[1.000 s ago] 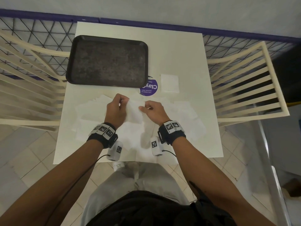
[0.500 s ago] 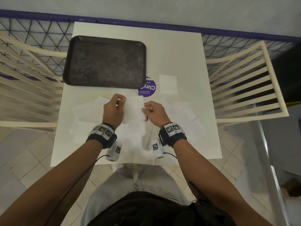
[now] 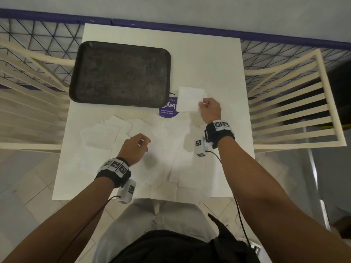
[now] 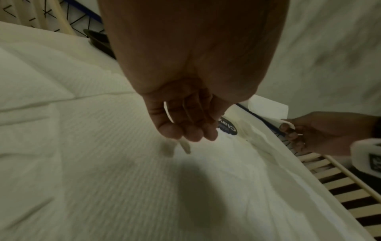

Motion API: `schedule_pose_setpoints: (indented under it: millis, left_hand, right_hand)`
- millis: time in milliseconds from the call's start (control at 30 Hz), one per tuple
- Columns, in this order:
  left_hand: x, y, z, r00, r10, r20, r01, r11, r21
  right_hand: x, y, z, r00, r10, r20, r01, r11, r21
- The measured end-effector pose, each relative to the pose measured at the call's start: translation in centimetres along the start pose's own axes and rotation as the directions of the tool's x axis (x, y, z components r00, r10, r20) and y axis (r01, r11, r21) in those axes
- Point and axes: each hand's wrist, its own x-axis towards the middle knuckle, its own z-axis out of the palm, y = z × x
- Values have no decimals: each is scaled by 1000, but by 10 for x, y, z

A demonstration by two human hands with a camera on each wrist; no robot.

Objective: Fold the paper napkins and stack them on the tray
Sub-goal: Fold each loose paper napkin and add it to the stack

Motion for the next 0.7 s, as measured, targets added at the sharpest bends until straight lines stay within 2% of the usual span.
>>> schedule_pose_setpoints:
  millis: [133,333,567,700]
  left_hand:
    - [4,-16,9,997,-75,-2,75,994,81]
    - [6,-19,16,987,-144,-64,150,984,99]
    - [10,-16,15,980,-175,-94,183,980,80]
    - [12,-13,14,978,-184,-99,192,978,79]
  right_hand:
    - [30,5,-6,999,30,-22,-32,995,-98]
    - [47,17,-1,998,52,23,-46,972,-232]
    - [46,25,2,1000,25,17,-19,963,-269]
    - [44,24,3,1000,27,-13,-29,972,-233]
